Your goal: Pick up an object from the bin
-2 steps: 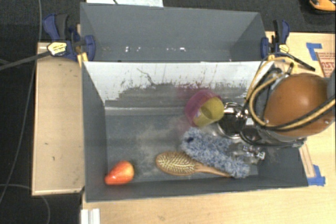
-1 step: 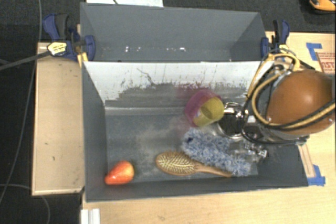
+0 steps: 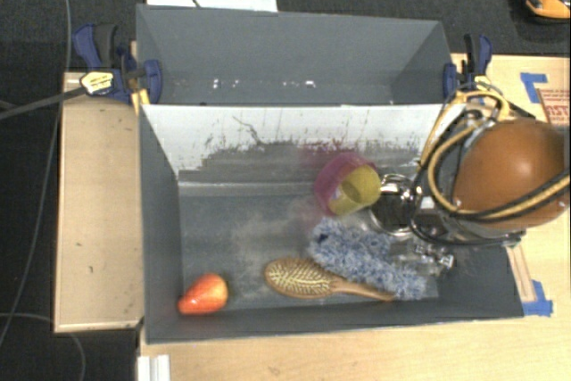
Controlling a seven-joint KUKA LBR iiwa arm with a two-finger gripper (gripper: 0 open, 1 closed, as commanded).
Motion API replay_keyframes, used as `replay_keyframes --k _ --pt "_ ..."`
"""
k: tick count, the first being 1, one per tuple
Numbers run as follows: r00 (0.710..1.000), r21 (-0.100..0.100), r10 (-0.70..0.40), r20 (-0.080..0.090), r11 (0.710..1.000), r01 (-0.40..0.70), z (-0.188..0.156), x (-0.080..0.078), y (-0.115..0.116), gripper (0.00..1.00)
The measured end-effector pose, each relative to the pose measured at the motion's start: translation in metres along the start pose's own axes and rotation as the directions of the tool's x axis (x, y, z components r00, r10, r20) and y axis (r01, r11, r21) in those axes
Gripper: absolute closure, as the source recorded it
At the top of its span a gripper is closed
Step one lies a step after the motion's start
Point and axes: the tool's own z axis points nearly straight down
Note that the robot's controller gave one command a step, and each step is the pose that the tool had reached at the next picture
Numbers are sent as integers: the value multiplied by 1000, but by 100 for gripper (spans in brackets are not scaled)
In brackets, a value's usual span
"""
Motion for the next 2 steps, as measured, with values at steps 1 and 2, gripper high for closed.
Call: replay_keyframes --k 1,2 --pt "1000 0 -1 0 1000 1 0 0 0 100" --pt "1000 0 -1 0 1000 1 0 0 0 100"
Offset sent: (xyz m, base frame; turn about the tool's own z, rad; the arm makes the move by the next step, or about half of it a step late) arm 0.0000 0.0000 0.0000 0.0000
